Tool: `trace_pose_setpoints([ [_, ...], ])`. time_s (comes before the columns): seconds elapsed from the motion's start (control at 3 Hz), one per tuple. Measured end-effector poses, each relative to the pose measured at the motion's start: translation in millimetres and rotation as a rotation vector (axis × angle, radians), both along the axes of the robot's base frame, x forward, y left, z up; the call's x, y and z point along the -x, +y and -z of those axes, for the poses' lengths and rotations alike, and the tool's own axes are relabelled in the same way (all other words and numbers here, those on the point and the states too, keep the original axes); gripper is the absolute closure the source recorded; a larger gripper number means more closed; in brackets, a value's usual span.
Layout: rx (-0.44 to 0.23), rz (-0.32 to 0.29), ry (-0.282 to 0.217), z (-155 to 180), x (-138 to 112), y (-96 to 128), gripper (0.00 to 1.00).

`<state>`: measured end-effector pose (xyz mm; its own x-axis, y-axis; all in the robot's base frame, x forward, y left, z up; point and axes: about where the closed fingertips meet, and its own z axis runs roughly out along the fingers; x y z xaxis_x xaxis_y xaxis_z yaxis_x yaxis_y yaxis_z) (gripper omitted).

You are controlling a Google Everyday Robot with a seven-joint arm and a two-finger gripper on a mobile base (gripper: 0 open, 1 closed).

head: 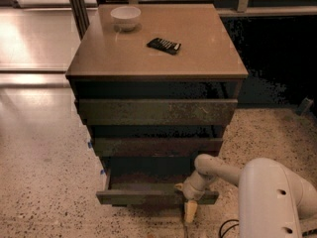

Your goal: Open bottom drawer

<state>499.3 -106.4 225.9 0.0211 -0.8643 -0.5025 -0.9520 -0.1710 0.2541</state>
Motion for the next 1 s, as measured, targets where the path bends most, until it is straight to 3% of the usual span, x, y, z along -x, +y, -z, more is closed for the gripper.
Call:
trace_pose_setpoints([
  [0.67, 0.005, 0.014, 0.094, 30.9, 17.0, -6.6, 0.00],
  [1.0, 0.005, 0.014, 0.096, 26.9, 17.6, -6.7, 0.00],
])
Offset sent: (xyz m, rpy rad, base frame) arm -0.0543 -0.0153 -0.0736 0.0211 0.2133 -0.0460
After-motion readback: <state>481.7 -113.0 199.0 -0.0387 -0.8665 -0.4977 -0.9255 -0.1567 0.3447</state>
